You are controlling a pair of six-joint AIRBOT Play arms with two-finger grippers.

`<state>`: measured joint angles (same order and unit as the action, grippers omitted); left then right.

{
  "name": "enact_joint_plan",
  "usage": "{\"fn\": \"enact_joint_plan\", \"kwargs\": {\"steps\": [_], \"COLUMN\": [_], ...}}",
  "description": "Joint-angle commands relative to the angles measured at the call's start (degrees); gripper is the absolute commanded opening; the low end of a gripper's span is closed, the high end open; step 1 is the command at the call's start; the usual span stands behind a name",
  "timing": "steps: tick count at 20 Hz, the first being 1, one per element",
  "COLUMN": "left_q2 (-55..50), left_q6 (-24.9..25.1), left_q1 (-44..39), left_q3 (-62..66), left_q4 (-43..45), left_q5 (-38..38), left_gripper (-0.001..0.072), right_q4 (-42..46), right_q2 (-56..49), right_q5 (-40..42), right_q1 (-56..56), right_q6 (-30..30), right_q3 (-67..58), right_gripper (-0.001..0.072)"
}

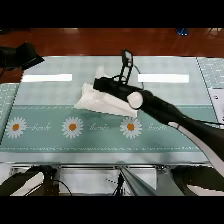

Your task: Fold the shirts.

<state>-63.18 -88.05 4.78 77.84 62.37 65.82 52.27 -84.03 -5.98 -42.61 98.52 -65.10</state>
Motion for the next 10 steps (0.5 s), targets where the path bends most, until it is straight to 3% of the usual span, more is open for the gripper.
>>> {"fn": "enact_joint_plan", "kwargs": {"steps": [1,2,3,6,8,10], "left_q2": [0.5,0.5,0.5,0.5,0.5,0.4], "left_q6": [0.4,0.4,0.4,0.5,0.6,0.6], "left_q1": [-1.0,-1.3,-1.4,-1.2,-1.1,-0.6], "left_q3": [0.0,-0.1,-0.1,-0.1,-0.1,-0.1], "left_q4": [0.1,0.1,0.1,1.0,1.9,2.5], "left_q5": [1.7,1.7,1.7,1.1,1.0,0.8], "left_gripper": [0.0027,0.0027,0.0027,0.0027,0.0027,0.0027], "right_q4": [-4.4,-4.3,-4.3,-2.6,4.0,16.5], "right_q2": [-4.4,-4.5,-4.3,-0.2,5.4,11.9], "right_q5": [9.3,11.5,13.2,9.8,-3.8,-23.6], "right_q1": [-5.6,-6.5,-6.9,-3.8,2.2,10.7], "right_q6": [0.4,0.4,0.4,-0.5,-2.1,-2.1], "right_q3": [-0.1,-0.1,-0.1,-0.1,-0.1,-0.1], "right_gripper": [0.0238,0.0368,0.0408,0.0407,0.0402,0.0402]}}
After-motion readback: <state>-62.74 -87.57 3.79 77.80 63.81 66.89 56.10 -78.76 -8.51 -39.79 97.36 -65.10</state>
